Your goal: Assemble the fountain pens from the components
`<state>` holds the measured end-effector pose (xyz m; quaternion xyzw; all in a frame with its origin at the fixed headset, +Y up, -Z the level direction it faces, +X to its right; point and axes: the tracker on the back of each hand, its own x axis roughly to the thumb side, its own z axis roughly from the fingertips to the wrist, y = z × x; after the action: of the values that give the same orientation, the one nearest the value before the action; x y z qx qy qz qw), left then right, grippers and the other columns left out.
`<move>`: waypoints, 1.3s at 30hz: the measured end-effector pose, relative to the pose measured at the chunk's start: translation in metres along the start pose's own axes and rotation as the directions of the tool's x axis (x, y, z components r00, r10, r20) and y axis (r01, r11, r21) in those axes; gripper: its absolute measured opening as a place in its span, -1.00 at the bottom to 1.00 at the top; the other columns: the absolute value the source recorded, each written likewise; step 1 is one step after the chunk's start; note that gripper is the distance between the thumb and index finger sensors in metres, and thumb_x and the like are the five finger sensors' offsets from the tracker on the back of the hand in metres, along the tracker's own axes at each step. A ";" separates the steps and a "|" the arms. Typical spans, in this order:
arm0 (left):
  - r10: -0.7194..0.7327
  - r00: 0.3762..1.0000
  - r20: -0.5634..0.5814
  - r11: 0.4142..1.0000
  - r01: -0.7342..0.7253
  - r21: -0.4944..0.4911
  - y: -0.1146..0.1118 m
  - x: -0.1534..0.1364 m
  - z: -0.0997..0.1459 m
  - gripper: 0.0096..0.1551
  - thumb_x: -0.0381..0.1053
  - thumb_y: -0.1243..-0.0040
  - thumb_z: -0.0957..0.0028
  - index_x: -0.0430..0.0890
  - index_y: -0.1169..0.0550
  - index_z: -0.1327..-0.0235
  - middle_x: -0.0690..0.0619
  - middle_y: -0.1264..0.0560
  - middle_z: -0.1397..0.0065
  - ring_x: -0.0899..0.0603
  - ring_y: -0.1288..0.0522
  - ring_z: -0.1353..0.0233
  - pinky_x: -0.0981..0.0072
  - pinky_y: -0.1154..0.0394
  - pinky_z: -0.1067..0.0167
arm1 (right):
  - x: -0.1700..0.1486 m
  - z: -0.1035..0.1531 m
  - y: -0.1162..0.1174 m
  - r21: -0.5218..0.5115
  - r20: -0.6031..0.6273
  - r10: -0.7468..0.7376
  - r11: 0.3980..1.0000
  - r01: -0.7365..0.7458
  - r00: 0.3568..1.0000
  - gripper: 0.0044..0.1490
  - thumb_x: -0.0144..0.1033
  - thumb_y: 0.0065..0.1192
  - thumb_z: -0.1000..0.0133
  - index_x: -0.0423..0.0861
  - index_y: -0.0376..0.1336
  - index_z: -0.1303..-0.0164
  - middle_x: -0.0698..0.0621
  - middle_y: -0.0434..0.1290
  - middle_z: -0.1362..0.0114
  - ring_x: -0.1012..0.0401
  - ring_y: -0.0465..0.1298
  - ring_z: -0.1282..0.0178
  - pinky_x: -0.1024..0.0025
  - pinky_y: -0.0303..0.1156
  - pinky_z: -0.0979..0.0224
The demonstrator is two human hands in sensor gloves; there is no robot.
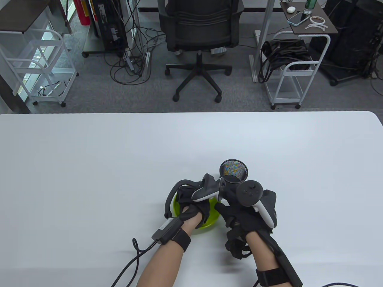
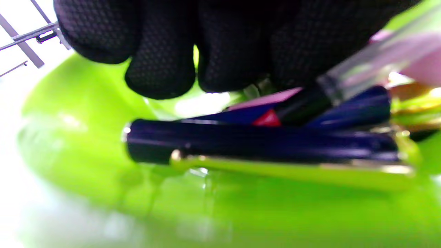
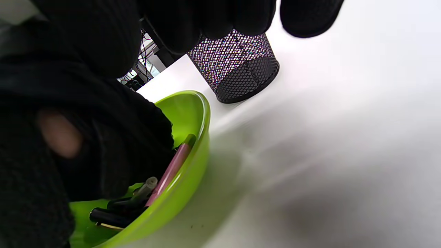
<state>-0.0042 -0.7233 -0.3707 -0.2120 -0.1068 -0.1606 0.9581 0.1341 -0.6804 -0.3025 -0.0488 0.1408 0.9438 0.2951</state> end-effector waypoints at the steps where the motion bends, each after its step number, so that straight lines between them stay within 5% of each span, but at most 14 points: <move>1: 0.017 1.000 0.008 1.000 -0.017 0.001 0.000 -0.001 0.000 -0.54 0.08 -0.35 -0.15 -0.09 -0.56 -0.22 0.05 -0.64 -0.03 -0.19 -0.57 -0.12 -0.13 -0.46 -0.13 | 0.000 0.000 0.000 0.001 -0.001 -0.004 1.000 0.004 1.000 -0.14 0.06 0.33 -0.04 -0.05 0.19 -0.52 -0.08 0.11 -0.67 -0.14 0.15 -0.61 -0.15 0.31 -0.37; 10: 0.113 0.993 0.027 0.974 -0.116 0.193 0.017 -0.020 0.014 -0.47 0.16 -0.35 0.01 -0.17 -0.63 -0.05 0.06 -0.68 0.19 -0.14 -0.64 0.09 -0.06 -0.54 0.08 | -0.002 -0.001 -0.001 0.007 -0.006 -0.023 1.000 0.023 1.000 -0.11 0.06 0.33 -0.03 -0.06 0.17 -0.53 -0.09 0.10 -0.67 -0.14 0.15 -0.61 -0.15 0.31 -0.38; 17: 0.356 0.928 0.112 0.888 -0.374 0.267 0.024 -0.055 0.041 -0.50 0.20 -0.34 0.02 -0.17 -0.67 0.07 0.12 -0.67 0.35 -0.08 -0.65 0.24 -0.01 -0.57 0.22 | -0.002 0.001 -0.003 -0.010 0.005 -0.019 1.000 0.019 1.000 -0.11 0.05 0.34 -0.03 -0.06 0.17 -0.54 -0.10 0.11 -0.67 -0.15 0.15 -0.60 -0.15 0.31 -0.37; 22: 0.581 0.791 0.190 0.729 -0.610 0.310 0.008 -0.092 0.067 -0.51 0.20 -0.37 0.00 -0.16 -0.68 0.09 0.11 -0.68 0.34 -0.09 -0.66 0.22 -0.03 -0.57 0.20 | -0.002 0.004 -0.004 -0.039 0.021 -0.016 0.999 0.017 1.000 -0.12 0.03 0.36 -0.02 -0.06 0.18 -0.52 -0.10 0.12 -0.66 -0.15 0.17 -0.59 -0.14 0.32 -0.36; 28: 0.879 0.342 0.332 0.278 -0.934 0.226 -0.026 -0.131 0.087 -0.52 0.10 -0.30 -0.06 -0.18 -0.62 -0.09 -0.04 -0.67 0.16 -0.21 -0.62 0.06 -0.11 -0.51 0.06 | 0.003 0.005 0.002 -0.018 0.044 0.044 0.999 -0.043 0.998 -0.06 0.05 0.38 -0.01 -0.03 0.12 -0.57 -0.08 0.11 -0.68 -0.14 0.16 -0.61 -0.15 0.32 -0.37; 31: 0.907 0.202 0.369 0.126 -0.967 0.220 -0.045 -0.139 0.087 -0.52 0.06 -0.28 -0.07 -0.19 -0.59 -0.13 -0.08 -0.65 0.09 -0.25 -0.59 0.01 -0.15 -0.48 0.03 | 0.008 0.008 0.004 -0.051 0.080 0.062 0.997 -0.058 0.995 -0.06 0.03 0.41 0.00 0.01 0.12 -0.57 -0.07 0.14 -0.67 -0.13 0.19 -0.60 -0.14 0.33 -0.36; 39: 0.893 0.257 0.369 0.143 -0.940 0.310 -0.049 -0.157 0.093 -0.56 0.12 -0.26 -0.08 -0.14 -0.64 -0.03 -0.02 -0.68 0.19 -0.20 -0.63 0.09 -0.11 -0.52 0.09 | 0.039 0.023 0.019 -0.207 0.241 0.248 0.958 -0.200 0.938 -0.20 -0.07 0.50 0.05 0.04 0.29 -0.43 -0.06 0.37 -0.52 -0.01 0.53 -0.26 0.06 0.54 0.00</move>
<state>-0.1792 -0.6836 -0.3124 0.0014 -0.0370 0.4971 0.8669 0.0911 -0.6679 -0.2828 0.0677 0.0193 0.9781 0.1960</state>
